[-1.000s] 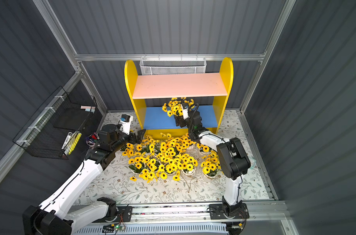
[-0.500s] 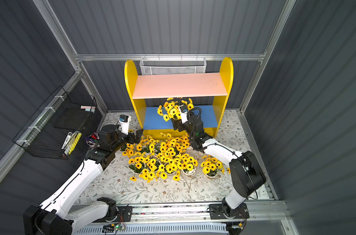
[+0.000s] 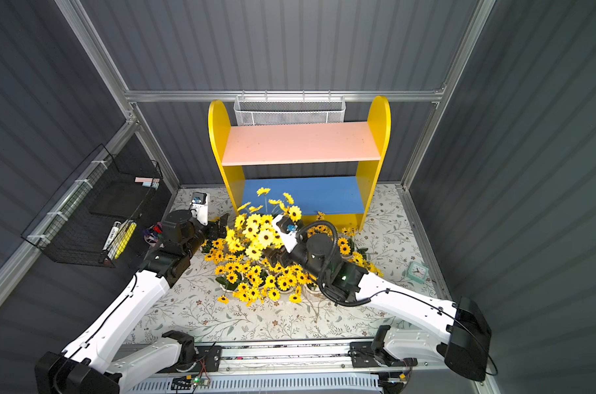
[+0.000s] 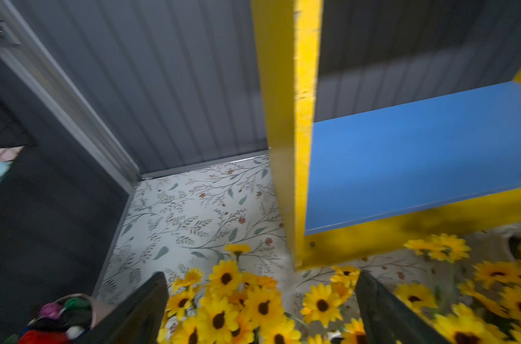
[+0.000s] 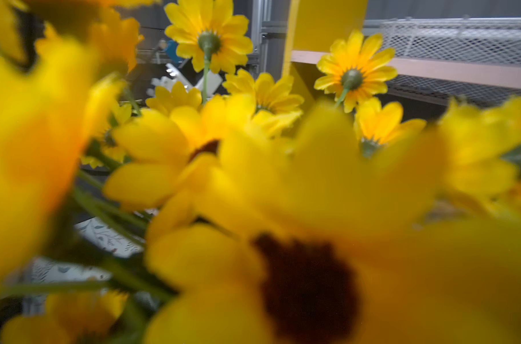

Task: Take the sunflower pots off the shelves
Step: Pick up the sunflower pot from the shelf, then place the sunflower pot at the center of the board.

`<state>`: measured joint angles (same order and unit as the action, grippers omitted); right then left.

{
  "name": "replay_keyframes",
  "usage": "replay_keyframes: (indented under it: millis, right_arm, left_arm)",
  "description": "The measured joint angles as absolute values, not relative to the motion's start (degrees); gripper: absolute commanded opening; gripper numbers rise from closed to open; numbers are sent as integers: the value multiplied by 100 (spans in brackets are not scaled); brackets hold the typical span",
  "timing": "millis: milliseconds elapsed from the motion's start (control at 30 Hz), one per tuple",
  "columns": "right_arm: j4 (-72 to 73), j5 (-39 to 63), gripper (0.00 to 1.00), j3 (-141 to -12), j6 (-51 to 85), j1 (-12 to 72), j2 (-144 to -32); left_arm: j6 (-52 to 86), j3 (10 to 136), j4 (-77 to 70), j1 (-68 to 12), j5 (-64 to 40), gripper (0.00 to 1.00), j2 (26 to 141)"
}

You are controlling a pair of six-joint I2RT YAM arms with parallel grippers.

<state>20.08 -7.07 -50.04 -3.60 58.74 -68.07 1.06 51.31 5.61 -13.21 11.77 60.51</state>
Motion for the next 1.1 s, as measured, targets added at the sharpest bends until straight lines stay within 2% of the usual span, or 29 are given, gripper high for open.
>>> replay_keyframes:
  millis: [200, 400, 700, 1100]
  right_arm:
    - [2370, -805, 0, -5063, -233, 6965, -7911]
    - [2696, -515, 0, -5636, -40, 7387, -9445]
    - [3426, -397, 0, -6698, 119, 7476, -10973]
    - [3212, -189, 0, -8042, 108, 7550, -12158]
  left_arm:
    - [174, 5454, 1004, -366, 1463, 99, 6051]
    - [373, 5662, 1186, 311, 1492, 99, 6051]
    - [458, 5662, 1256, 447, 1417, 99, 6034]
    - [464, 5662, 1253, 473, 1205, 99, 5902]
